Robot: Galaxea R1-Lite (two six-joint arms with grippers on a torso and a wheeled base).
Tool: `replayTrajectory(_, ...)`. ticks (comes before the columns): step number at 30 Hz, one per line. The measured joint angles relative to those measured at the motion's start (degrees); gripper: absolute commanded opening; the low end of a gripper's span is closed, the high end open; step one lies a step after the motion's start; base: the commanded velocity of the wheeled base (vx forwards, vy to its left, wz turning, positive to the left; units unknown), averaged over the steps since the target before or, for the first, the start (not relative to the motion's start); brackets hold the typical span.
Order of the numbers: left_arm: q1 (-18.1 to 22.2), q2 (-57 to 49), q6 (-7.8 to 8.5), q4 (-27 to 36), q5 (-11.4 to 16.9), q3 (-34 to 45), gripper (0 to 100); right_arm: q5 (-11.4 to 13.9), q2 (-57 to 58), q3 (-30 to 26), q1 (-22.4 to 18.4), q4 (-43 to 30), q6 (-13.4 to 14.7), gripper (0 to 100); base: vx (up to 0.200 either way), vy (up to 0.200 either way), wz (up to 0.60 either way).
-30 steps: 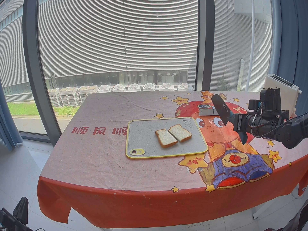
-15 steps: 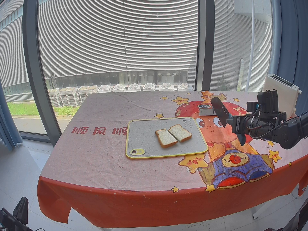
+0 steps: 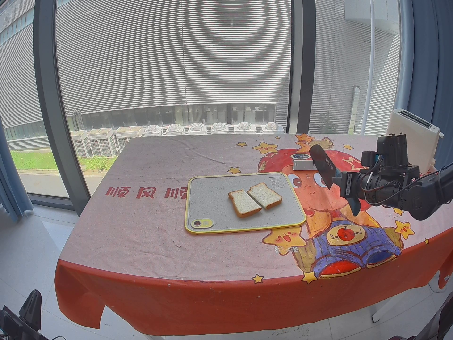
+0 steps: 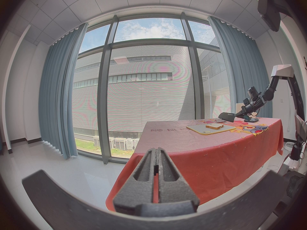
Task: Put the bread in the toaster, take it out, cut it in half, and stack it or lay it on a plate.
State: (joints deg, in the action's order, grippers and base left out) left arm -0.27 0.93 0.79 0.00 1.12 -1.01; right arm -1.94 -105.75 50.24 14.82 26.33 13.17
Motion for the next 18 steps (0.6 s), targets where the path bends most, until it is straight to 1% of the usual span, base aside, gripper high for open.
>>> replayTrajectory(18, 0.0, 0.0, -0.01, 0.0, 0.0, 0.0, 0, 0.0, -1.1, 0.2, 0.0, 0.1, 0.0, 0, 0.0, 0.0, 0.0)
